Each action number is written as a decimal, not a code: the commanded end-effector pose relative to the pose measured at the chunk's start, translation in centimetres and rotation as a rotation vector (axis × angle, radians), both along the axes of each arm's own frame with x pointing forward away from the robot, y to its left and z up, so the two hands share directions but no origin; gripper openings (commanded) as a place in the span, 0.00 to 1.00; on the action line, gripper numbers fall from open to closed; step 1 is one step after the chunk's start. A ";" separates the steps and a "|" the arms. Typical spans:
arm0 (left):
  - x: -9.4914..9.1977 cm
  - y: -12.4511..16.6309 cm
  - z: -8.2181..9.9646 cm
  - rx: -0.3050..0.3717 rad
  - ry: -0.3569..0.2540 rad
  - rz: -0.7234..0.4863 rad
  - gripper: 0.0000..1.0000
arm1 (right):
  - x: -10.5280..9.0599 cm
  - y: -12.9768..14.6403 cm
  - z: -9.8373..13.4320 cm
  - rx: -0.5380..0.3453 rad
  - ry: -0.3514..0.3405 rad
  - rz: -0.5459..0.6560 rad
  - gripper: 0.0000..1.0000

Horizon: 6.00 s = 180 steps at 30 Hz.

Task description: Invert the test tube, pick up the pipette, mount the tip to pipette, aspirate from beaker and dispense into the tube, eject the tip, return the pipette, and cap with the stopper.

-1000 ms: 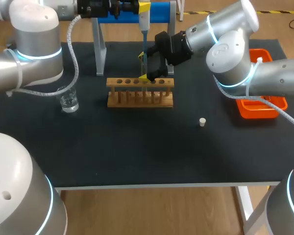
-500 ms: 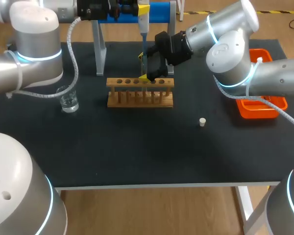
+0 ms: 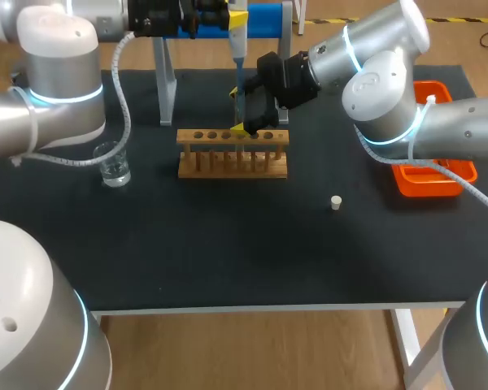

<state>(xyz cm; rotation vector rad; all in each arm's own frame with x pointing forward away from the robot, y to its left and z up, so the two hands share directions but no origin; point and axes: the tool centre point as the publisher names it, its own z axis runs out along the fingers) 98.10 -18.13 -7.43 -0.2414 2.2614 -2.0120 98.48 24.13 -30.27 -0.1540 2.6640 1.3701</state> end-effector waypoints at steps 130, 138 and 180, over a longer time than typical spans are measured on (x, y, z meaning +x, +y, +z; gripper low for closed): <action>-0.3 -0.4 -0.4 0.022 -0.035 0.010 0.00 | -3.5 -8.8 8.3 0.167 -0.012 -0.045 1.00; -0.5 -0.4 -0.3 0.018 -0.055 0.016 0.00 | -3.5 -8.8 8.3 0.167 -0.012 -0.045 1.00; -0.7 -0.6 -0.7 0.016 -0.070 0.028 0.00 | -3.5 -8.8 8.3 0.167 -0.012 -0.045 1.00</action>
